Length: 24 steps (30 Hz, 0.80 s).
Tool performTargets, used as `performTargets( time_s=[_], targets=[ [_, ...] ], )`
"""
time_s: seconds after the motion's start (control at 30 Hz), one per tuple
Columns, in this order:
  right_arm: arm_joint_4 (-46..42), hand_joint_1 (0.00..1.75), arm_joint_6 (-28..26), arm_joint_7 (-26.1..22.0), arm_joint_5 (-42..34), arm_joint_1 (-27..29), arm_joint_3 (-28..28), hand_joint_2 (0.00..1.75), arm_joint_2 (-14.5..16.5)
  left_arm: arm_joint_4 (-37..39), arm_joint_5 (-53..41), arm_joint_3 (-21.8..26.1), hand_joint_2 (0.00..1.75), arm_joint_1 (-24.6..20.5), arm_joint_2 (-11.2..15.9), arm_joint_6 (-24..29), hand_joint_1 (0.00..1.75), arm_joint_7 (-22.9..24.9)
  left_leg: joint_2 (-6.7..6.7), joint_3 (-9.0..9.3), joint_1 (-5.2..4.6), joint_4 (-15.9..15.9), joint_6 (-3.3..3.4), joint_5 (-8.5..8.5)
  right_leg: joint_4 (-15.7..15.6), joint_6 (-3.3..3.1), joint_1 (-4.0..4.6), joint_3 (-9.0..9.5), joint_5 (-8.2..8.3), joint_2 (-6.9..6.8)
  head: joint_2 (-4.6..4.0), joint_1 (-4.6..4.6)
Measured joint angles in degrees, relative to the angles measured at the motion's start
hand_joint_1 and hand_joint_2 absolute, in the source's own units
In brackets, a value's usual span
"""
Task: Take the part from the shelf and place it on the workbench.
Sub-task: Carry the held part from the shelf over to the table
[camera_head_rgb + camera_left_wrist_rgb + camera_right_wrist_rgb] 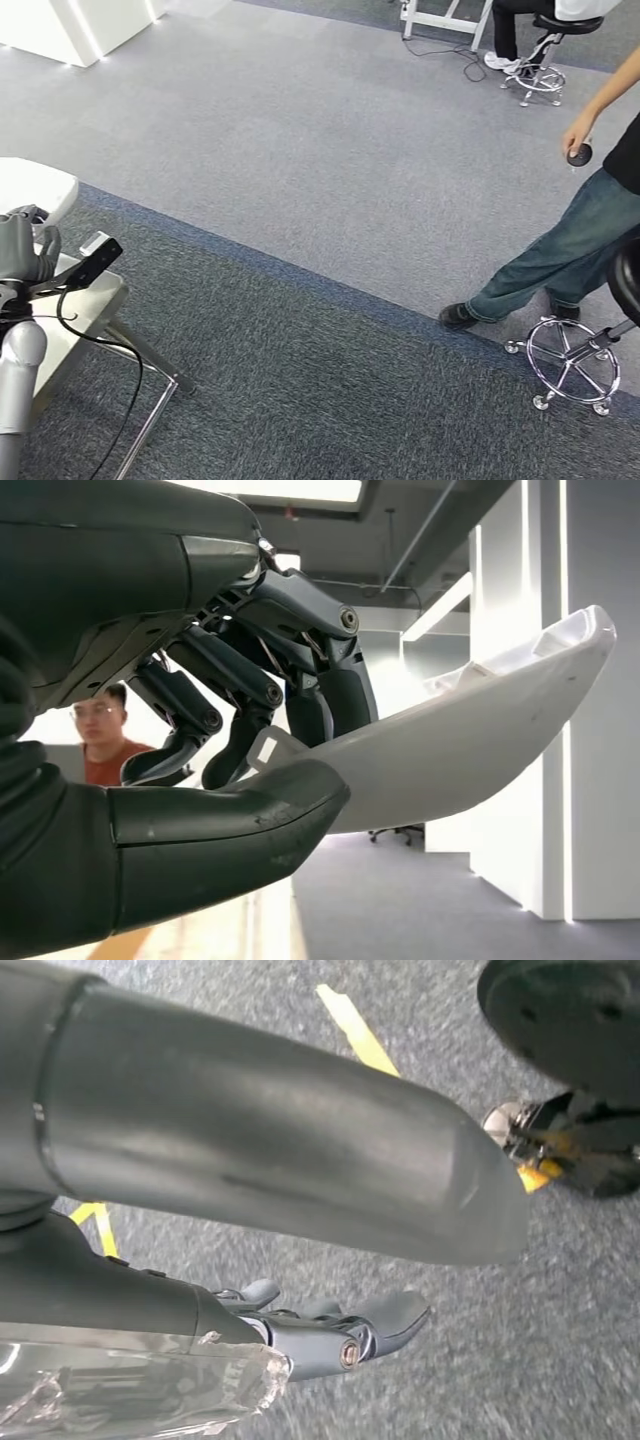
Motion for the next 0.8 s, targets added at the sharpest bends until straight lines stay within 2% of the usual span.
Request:
performTargets(
  time_s=[0.03, 0.07, 0.13, 0.17, 0.2, 0.23, 0.27, 0.3, 0.37, 0.4, 0.43, 0.5, 0.53, 0.6, 0.63, 0.67, 0.7, 0.73, 0.77, 0.8],
  targets=[
    [0.04, 0.0, -0.02, 0.0, -0.02, -0.16, -0.02, 0.0, 0.0, 0.0, 0.01, 0.05, 1.75, 0.07, 0.13, 0.01, 1.75, 0.0, 0.81, -0.3, -0.03, 0.49, -0.26, -0.41, -0.31, -0.3, -0.05, 0.16, 0.17, -0.69, 0.0, -0.07],
    [0.08, 0.0, -0.05, 0.0, -0.04, -0.28, -0.06, 0.0, 0.01, 0.0, 0.02, 0.08, 1.75, 0.02, 0.25, 0.03, 1.75, 0.0, 2.3, -0.99, -0.11, 1.86, -0.48, -1.37, -0.64, -0.62, -0.12, 0.3, 0.34, -1.41, 0.0, -0.27],
    [0.28, 0.0, -0.05, 0.0, -0.07, -0.34, -0.15, 0.0, 0.01, 0.0, 0.03, 0.07, 1.75, -0.16, 0.37, 0.07, 1.75, 0.0, 5.96, -3.88, -0.2, 7.99, -0.91, -4.76, -0.96, -1.07, -0.08, 0.49, 0.39, -2.95, 0.0, -0.63],
    [0.4, 0.0, -0.04, 0.01, -0.06, -0.33, -0.2, 0.0, 0.02, 0.01, 0.03, 0.03, 1.75, -0.16, 0.36, 0.09, 1.75, 0.0, 6.84, -5.71, -0.11, 11.79, -1.14, -6.39, -0.94, -1.16, -0.03, 0.49, 0.31, -3.75, 0.0, -0.74],
    [0.53, 0.0, -0.03, 0.01, -0.06, -0.34, -0.22, 0.0, 0.02, 0.02, 0.04, 0.01, 1.75, -0.05, 0.36, 0.09, 1.75, 0.0, 7.24, -7.12, 0.0, 14.7, -1.34, -7.28, -0.91, -1.18, 0.0, 0.52, 0.2, -4.56, 0.0, -0.73],
    [0.63, 0.0, -0.03, 0.01, -0.07, -0.36, -0.24, 0.0, 0.02, 0.03, 0.05, -0.01, 1.75, 0.08, 0.37, 0.09, 1.75, 0.0, 7.45, -7.67, 0.1, 15.79, -1.5, -7.12, -0.88, -1.16, 0.01, 0.56, 0.08, -5.34, 0.0, -0.74],
    [0.73, 0.0, -0.03, 0.01, -0.07, -0.4, -0.24, 0.0, 0.02, 0.04, 0.05, 0.0, 1.75, 0.15, 0.38, 0.09, 1.75, 0.0, 7.66, -7.08, 0.19, 14.63, -1.6, -5.87, -0.83, -1.08, 0.01, 0.66, -0.07, -6.1, 0.0, -0.73],
    [0.81, 0.0, -0.03, 0.01, -0.07, -0.45, -0.24, 0.0, 0.02, 0.04, 0.05, 0.01, 1.75, 0.14, 0.4, 0.09, 1.75, 0.0, 8.13, -5.42, 0.24, 11.5, -1.65, -3.88, -0.78, -0.94, 0.0, 0.85, -0.27, -6.85, 0.0, -0.74],
    [0.92, 0.0, -0.03, 0.01, -0.06, -0.51, -0.24, 0.0, 0.02, 0.04, 0.04, 0.01, 1.75, -0.05, 0.42, 0.09, 1.75, 0.0, 10.72, -1.33, -0.07, 3.81, -1.54, -0.88, -0.63, -0.45, 0.2, 1.34, -0.8, -8.19, 0.0, -0.78],
    [0.96, 0.0, -0.03, 0.01, -0.06, -0.52, -0.25, 0.0, 0.02, 0.04, 0.04, -0.01, 1.75, -0.15, 0.4, 0.09, 1.75, 0.0, 11.77, -0.09, -0.29, 1.41, -1.26, -0.37, -0.55, -0.14, 0.4, 1.49, -1.07, -8.8, 0.0, -0.77],
    [0.99, 0.0, -0.03, 0.03, -0.08, -0.52, -0.25, 0.0, 0.02, 0.05, 0.04, -0.01, 1.75, -0.19, 0.4, 0.09, 1.75, 0.0, 12.36, 0.41, -0.52, 0.3, -0.94, -0.47, -0.51, 0.14, 0.59, 1.64, -1.31, -9.42, 0.0, -0.72],
    [1.04, 0.0, -0.16, 0.33, -0.59, -0.62, -0.25, 0.0, 0.02, 0.05, 0.05, 0.06, 1.75, -0.06, 0.46, 0.08, 1.75, 0.08, 11.22, 0.29, -0.67, 0.14, -0.13, -0.58, -0.56, 0.62, 0.73, 1.97, -1.66, -10.76, 0.0, -0.61],
    [1.08, 0.0, -0.42, 0.72, -1.24, -0.74, -0.25, 0.0, 0.02, 0.04, 0.06, 0.12, 1.75, 0.03, 0.52, 0.08, 1.75, 0.13, 10.51, 0.31, -0.6, 0.08, 0.2, -0.53, -0.4, 0.94, 0.63, 2.06, -1.99, -10.51, 0.0, -0.56],
    [1.32, 0.0, -1.4, 1.92, -3.34, -1.01, -0.24, 0.0, 0.02, -0.01, 0.1, 0.22, 1.75, 0.0, 0.59, 0.13, 1.75, 0.34, 9.18, 0.44, -0.34, -0.08, 0.9, -0.4, 2.39, 1.49, 0.32, 0.93, -3.91, -7.63, 0.0, -0.31],
    [1.59, 0.0, -2.06, 2.72, -4.61, -1.11, -0.24, 0.0, 0.02, -0.03, 0.17, 0.24, 1.75, 0.01, 0.56, 0.16, 1.75, 0.43, 8.55, 0.49, -0.24, -0.11, 1.16, -0.37, 5.73, 1.66, 0.17, -0.73, -5.6, -5.6, 0.0, -0.15],
    [1.96, 0.0, -2.69, 3.58, -5.98, -1.17, -0.25, 0.0, 0.02, -0.04, 0.25, 0.26, 1.75, 0.09, 0.52, 0.19, 1.75, 0.51, 7.86, 0.48, -0.24, -0.1, 1.34, -0.37, 9.92, 1.7, 0.09, -2.87, -7.39, -4.31, 0.0, -0.02],
    [2.39, 0.0, -3.35, 4.51, -7.43, -1.25, -0.26, 0.0, 0.02, -0.04, 0.32, 0.28, 1.75, 0.33, 0.47, 0.21, 1.75, 0.56, 7.1, 0.48, -0.29, -0.1, 1.44, -0.36, 13.88, 1.7, 0.07, -5.11, -8.66, -3.76, 0.0, 0.02],
    [2.85, 0.0, -4.0, 5.43, -8.91, -1.37, -0.26, 0.0, 0.02, -0.04, 0.38, 0.33, 1.75, 0.62, 0.44, 0.22, 1.75, 0.6, 6.27, 0.5, -0.34, -0.09, 1.47, -0.37, 16.51, 1.63, 0.07, -6.84, -9.0, -3.5, 0.0, 0.03],
    [3.29, 0.0, -4.58, 6.27, -10.4, -1.54, -0.26, 0.0, 0.02, -0.04, 0.4, 0.38, 1.75, 0.89, 0.43, 0.22, 1.75, 0.64, 5.42, 0.56, -0.39, -0.08, 1.47, -0.37, 16.8, 1.48, 0.08, -7.51, -8.06, -3.34, 0.0, 0.04],
    [3.69, 0.0, -5.15, 7.06, -11.99, -1.72, -0.24, 0.0, 0.02, -0.05, 0.4, 0.44, 1.75, 1.08, 0.43, 0.22, 1.75, 0.71, 4.56, 0.64, -0.42, -0.07, 1.47, -0.37, 14.74, 1.24, 0.09, -7.03, -6.06, -3.05, 0.0, 0.04]
  ],
)
